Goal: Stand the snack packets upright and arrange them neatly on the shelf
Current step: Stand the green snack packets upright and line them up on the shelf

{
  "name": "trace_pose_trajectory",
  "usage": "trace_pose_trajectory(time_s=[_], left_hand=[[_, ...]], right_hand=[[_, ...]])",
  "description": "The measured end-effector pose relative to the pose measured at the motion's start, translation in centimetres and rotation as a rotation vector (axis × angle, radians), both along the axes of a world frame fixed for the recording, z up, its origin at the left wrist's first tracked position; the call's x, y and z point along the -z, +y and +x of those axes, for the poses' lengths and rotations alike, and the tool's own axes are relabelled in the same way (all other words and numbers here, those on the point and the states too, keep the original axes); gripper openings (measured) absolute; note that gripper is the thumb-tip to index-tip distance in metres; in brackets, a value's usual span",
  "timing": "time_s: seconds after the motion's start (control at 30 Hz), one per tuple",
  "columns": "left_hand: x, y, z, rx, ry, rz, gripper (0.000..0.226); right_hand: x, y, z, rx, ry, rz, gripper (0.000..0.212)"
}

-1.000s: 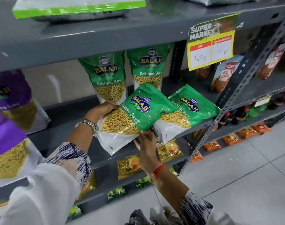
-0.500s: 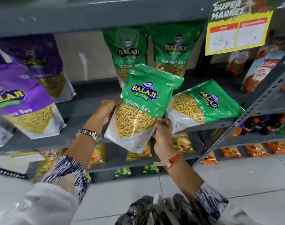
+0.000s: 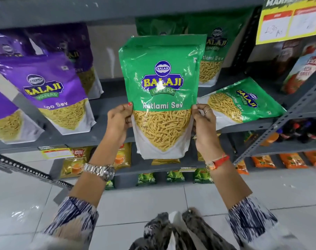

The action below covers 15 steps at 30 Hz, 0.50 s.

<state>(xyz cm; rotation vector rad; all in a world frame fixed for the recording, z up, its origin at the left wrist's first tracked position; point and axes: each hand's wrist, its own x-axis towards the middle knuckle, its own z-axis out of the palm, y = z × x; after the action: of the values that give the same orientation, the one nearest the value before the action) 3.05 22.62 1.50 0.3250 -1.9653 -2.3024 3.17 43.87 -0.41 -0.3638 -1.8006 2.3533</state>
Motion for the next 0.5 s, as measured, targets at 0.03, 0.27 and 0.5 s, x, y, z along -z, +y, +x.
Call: trace_pose_trajectory(time_s=[0.03,0.27,0.5], left_hand=[[0.0,-0.1,0.3,0.004,0.005,-0.001,0.025],[1.0,-0.1,-0.3,-0.081,-0.007,-0.067,0.027],[-0.6,-0.3,-5.1,-0.101,-0.007,-0.107,0.028]], right_hand=[[0.2,-0.2,0.3,-0.006,0.005,0.002,0.019],[1.4,-1.7,-0.2,0.005,0.099,0.035,0.009],[0.6,-2.7,-6.0,0.021,0.170,0.124,0.008]])
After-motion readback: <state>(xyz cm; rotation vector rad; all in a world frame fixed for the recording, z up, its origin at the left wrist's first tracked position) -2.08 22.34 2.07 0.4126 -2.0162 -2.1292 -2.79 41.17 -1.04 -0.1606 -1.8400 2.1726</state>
